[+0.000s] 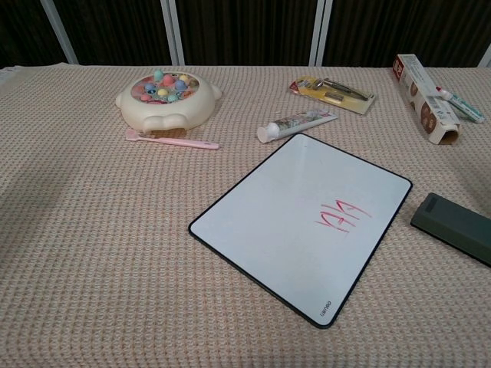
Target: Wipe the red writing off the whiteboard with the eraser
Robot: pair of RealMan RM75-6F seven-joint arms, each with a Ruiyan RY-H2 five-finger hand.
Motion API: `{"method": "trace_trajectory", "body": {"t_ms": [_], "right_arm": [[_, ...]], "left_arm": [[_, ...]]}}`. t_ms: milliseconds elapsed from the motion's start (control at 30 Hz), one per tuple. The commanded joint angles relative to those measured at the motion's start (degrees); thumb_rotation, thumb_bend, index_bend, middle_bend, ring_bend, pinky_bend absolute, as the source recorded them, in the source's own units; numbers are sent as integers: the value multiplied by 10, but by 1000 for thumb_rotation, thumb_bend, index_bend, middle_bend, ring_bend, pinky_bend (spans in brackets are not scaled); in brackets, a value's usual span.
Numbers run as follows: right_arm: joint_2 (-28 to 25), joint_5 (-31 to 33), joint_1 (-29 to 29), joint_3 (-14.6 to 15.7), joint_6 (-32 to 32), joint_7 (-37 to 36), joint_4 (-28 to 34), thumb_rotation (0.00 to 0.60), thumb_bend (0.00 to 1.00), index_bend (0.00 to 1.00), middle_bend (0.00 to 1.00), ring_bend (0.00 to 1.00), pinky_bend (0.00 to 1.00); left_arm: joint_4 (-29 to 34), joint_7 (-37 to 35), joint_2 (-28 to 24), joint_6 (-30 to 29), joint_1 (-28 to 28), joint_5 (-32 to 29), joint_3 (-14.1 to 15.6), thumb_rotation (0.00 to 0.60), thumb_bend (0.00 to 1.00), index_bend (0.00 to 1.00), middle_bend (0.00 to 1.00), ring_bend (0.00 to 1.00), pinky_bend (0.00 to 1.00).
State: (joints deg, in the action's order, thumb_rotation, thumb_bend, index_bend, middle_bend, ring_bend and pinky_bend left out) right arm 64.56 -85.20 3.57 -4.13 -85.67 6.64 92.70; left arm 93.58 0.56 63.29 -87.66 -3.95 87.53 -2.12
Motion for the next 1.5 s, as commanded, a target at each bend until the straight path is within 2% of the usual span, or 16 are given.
{"method": "trace_trajectory", "body": {"t_ms": [33,167,333,433,700,900,1133,1333,1500], "right_arm": [[-1,0,1,1,2,-3,1,600,29,0,0,124,167],[-5,3,2,6,16,-18,10,600,30,0,0,123,167],[-29,6,16,18,67,-86,27,600,28,0,12,128,167],[-45,21,27,14,94,-100,32,600,26,0,28,129,167],[-103,66,64,11,197,-176,95,600,10,0,41,129,167],[-121,82,85,5,239,-201,125,600,2,0,74,143,167],[-95,106,90,0,228,-152,156,600,0,0,88,155,167],[-40,154,103,-11,212,-63,172,600,0,1,132,178,167],[13,193,112,-18,185,19,176,600,0,40,162,214,167]], "left_arm": [[0,1,1,-1,0,0,0,600,638,158,89,23,10],[2,1,2,-3,2,-2,-1,600,638,157,89,23,10],[4,2,1,-3,2,-7,-3,600,637,157,89,23,10],[5,3,1,-1,2,-8,-3,600,638,157,89,23,10],[8,5,2,2,1,-12,-5,600,638,157,89,23,10],[8,6,3,4,0,-13,-5,600,638,158,89,23,10],[9,7,3,2,1,-14,-5,600,637,157,89,23,10],[9,4,2,3,1,-15,-6,600,637,157,88,23,10],[10,1,1,5,1,-18,-6,600,638,156,89,23,10]]}}
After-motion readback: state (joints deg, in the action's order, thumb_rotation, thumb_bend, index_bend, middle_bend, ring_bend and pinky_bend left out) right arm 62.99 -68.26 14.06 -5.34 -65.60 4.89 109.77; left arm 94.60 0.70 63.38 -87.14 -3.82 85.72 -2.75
